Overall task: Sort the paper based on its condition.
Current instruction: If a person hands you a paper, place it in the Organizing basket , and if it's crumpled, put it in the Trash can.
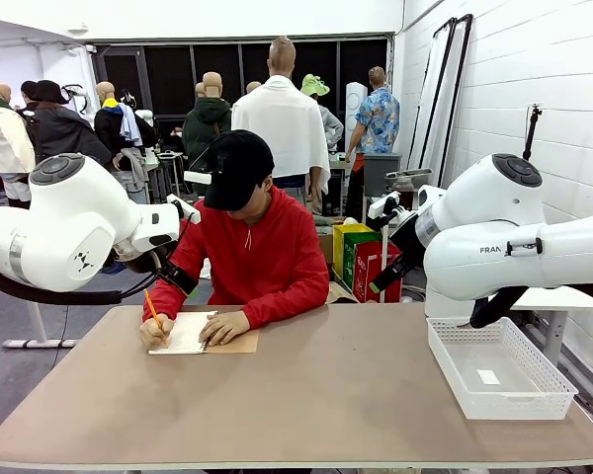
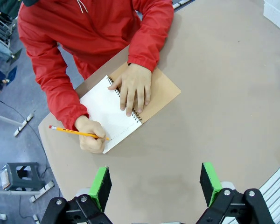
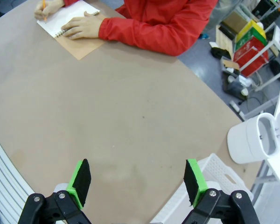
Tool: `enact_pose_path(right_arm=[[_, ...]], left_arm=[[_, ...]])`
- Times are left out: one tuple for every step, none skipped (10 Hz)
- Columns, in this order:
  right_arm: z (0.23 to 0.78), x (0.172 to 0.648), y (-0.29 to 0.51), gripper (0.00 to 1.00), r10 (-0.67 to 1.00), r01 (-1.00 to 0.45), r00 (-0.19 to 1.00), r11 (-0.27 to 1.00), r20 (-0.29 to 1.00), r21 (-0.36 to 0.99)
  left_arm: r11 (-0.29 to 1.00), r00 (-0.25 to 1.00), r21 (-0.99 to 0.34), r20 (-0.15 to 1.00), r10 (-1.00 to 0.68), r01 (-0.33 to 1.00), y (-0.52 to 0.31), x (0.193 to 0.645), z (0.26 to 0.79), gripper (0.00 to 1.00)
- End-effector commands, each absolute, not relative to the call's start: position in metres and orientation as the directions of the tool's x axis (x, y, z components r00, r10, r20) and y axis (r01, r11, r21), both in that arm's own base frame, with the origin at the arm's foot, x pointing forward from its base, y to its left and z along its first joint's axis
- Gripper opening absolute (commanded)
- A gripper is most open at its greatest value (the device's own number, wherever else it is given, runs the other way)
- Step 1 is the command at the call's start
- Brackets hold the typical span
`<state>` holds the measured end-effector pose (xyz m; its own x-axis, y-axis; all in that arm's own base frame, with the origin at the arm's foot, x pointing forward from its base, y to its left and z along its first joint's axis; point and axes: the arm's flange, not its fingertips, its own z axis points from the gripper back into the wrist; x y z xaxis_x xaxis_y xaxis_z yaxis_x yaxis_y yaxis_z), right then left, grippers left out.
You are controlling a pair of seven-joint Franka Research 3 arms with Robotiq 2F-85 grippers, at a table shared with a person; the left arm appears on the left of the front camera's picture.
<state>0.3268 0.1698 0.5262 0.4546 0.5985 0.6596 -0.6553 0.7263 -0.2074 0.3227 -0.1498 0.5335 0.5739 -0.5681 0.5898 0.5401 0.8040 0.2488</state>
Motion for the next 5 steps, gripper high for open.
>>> enact_pose_path(right_arm=[[0.5259,0.3269,0.1699,1.00,0.591,-0.650,0.462,0.733,0.661,-0.201],[0.5259,0.3269,0.1699,1.00,0.591,-0.650,0.462,0.733,0.661,-0.201],[0.5259,0.3269,0.1699,1.00,0.591,-0.650,0.462,0.733,0.661,-0.201],[0.5259,0.3269,0.1699,1.00,0.591,-0.650,0.462,0.733,0.661,-0.201],[0.5259,0.3269,0.1699,1.00,0.591,-0.650,0.462,0.733,0.661,-0.201]], left_arm=[[0.804,0.573,0.249,0.590,-0.569,0.541,-0.1497,0.3226,0.5338,1.00],[0.804,0.573,0.249,0.590,-0.569,0.541,-0.1497,0.3226,0.5338,1.00],[0.804,0.573,0.249,0.590,-0.569,0.541,-0.1497,0.3226,0.5338,1.00],[0.804,0.573,0.249,0.590,-0.569,0.541,-0.1497,0.3226,0.5338,1.00],[0.804,0.573,0.249,0.590,-0.569,0.541,-0.1497,0.3226,0.5338,1.00]])
